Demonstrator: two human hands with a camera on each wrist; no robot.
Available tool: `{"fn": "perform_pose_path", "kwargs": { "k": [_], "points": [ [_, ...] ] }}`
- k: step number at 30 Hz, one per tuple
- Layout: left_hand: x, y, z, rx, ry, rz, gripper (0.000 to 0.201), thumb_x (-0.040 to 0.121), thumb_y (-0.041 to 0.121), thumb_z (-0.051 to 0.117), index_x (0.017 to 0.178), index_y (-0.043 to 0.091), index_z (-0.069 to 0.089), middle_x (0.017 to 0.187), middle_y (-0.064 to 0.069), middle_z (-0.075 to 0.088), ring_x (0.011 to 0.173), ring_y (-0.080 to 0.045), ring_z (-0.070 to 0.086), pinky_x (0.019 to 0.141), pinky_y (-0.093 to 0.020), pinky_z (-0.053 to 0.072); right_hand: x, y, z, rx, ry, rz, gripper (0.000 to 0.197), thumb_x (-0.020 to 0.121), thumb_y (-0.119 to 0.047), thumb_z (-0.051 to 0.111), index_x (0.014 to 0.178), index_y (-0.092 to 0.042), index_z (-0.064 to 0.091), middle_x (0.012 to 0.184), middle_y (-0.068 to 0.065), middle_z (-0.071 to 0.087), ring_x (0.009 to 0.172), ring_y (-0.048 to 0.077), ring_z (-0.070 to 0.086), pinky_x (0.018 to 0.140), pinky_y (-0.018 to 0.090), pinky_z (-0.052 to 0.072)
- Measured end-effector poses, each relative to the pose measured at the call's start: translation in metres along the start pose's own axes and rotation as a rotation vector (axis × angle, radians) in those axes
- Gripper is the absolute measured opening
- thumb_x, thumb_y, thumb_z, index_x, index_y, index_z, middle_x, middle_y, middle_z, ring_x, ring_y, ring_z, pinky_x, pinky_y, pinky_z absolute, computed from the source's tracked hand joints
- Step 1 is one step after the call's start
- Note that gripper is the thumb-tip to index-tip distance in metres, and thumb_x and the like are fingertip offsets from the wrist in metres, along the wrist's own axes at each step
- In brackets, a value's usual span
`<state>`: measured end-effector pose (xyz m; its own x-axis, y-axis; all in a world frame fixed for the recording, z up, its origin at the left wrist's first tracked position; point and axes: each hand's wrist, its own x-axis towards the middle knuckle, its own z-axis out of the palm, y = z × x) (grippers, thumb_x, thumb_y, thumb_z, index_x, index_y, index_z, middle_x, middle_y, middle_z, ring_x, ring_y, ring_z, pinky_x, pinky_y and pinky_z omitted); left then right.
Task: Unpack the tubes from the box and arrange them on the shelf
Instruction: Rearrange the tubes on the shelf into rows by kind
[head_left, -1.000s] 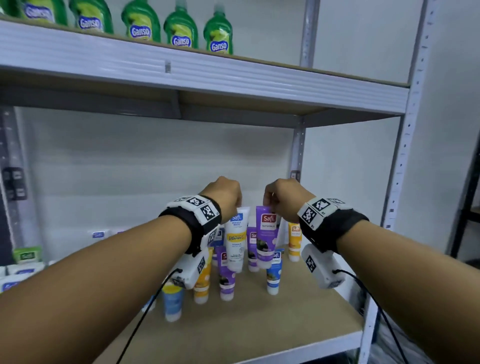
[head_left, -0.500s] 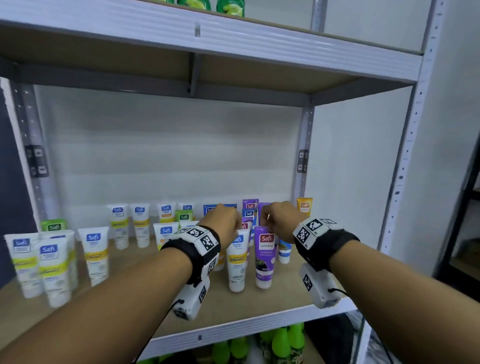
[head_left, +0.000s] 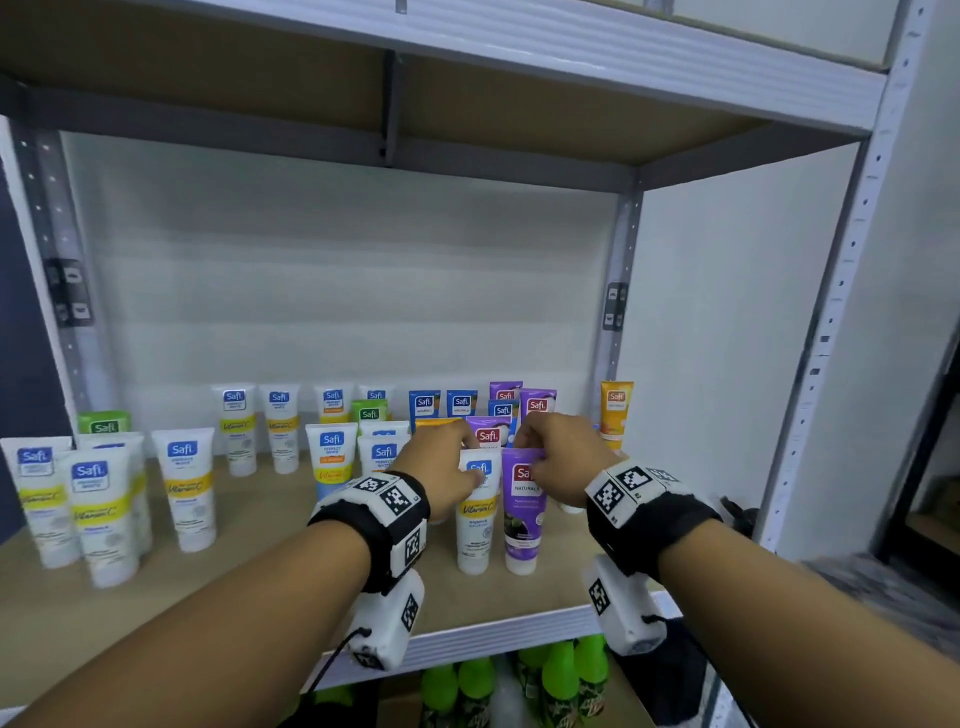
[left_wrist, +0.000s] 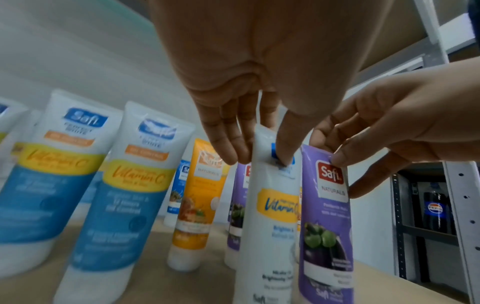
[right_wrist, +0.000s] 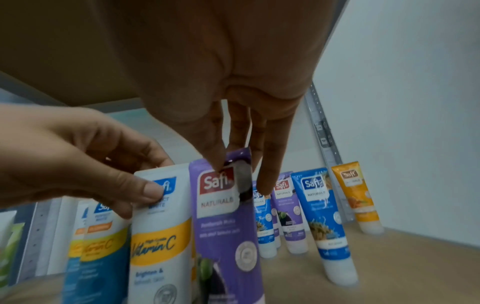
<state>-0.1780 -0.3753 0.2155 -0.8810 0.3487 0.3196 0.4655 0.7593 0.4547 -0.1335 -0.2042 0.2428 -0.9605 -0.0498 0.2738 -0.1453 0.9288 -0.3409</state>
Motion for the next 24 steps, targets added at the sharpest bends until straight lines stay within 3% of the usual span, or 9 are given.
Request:
{"fn": "perform_pose_path", "kwargs": {
  "k": [4, 7, 10, 13, 15, 19, 24],
  "points": [
    [-0.012, -0.011, 0.014, -0.146, 0.013, -0.119, 0.053, 0.070, 0.033, 0.082, 0.112, 0.018, 0.054, 0.108, 0.001, 0.070, 0.093, -0.014, 0.067, 0.073, -0.025, 0.052, -0.009, 0.014, 0.024, 0.191, 0.058, 0.112, 0.057, 0.069, -0.015, 0.077, 0.116, -0.024, 0.046, 0.112, 0.000, 0.060, 0.097, 0.016, 0.063, 0.075, 0.031, 0.058],
    [-0.022, -0.012, 0.022, -0.194, -0.012, -0.132, 0.048, 0.070, 0.032, 0.083, 0.111, 0.018, 0.062, 0.111, 0.000, 0.071, 0.097, -0.013, 0.067, 0.076, -0.022, 0.050, -0.020, 0.021, 0.042, 0.384, 0.070, 0.199, 0.080, 0.059, -0.022, 0.089, 0.118, -0.026, 0.036, 0.101, -0.008, 0.060, 0.086, 0.008, 0.062, 0.064, 0.017, 0.051],
    [-0.025, -0.013, 0.030, -0.194, -0.020, -0.134, 0.042, 0.071, 0.029, 0.083, 0.108, 0.017, 0.068, 0.108, -0.001, 0.072, 0.094, -0.013, 0.067, 0.079, -0.023, 0.052, -0.027, 0.028, 0.058, 0.425, 0.056, 0.290, 0.071, 0.058, -0.027, 0.091, 0.106, -0.023, 0.038, 0.089, -0.010, 0.057, 0.081, 0.011, 0.061, 0.059, 0.020, 0.050],
    [-0.026, -0.014, 0.036, -0.212, -0.017, -0.128, 0.040, 0.072, 0.027, 0.083, 0.107, 0.016, 0.068, 0.107, -0.001, 0.072, 0.093, -0.012, 0.067, 0.079, -0.024, 0.053, -0.026, 0.035, 0.071, 0.444, 0.068, 0.352, 0.060, 0.056, -0.026, 0.092, 0.093, -0.025, 0.044, 0.087, -0.006, 0.062, 0.082, 0.014, 0.066, 0.070, 0.036, 0.059],
    [-0.024, -0.015, 0.038, -0.231, -0.010, -0.116, 0.040, 0.073, 0.026, 0.082, 0.109, 0.016, 0.067, 0.107, -0.001, 0.072, 0.093, -0.012, 0.067, 0.078, -0.023, 0.051, -0.025, 0.038, 0.076, 0.447, 0.079, 0.350, 0.056, 0.056, -0.025, 0.092, 0.086, -0.027, 0.044, 0.088, -0.004, 0.065, 0.084, 0.015, 0.067, 0.074, 0.040, 0.060],
    [-0.020, -0.016, 0.043, -0.251, 0.023, -0.123, 0.043, 0.075, 0.024, 0.080, 0.115, 0.017, 0.064, 0.110, 0.000, 0.070, 0.099, -0.014, 0.066, 0.081, -0.023, 0.049, -0.017, 0.043, 0.080, 0.410, 0.113, 0.350, 0.055, 0.062, -0.022, 0.089, 0.099, -0.019, 0.049, 0.093, -0.005, 0.063, 0.092, 0.015, 0.064, 0.081, 0.034, 0.057],
    [-0.008, -0.019, 0.053, -0.230, 0.049, -0.135, 0.045, 0.073, 0.025, 0.081, 0.114, 0.018, 0.063, 0.112, 0.000, 0.070, 0.102, -0.016, 0.066, 0.091, -0.035, 0.054, -0.001, 0.049, 0.082, 0.355, 0.127, 0.388, 0.058, 0.068, -0.021, 0.085, 0.113, -0.012, 0.050, 0.112, 0.005, 0.064, 0.105, 0.020, 0.062, 0.084, 0.030, 0.052]
  ]
}}
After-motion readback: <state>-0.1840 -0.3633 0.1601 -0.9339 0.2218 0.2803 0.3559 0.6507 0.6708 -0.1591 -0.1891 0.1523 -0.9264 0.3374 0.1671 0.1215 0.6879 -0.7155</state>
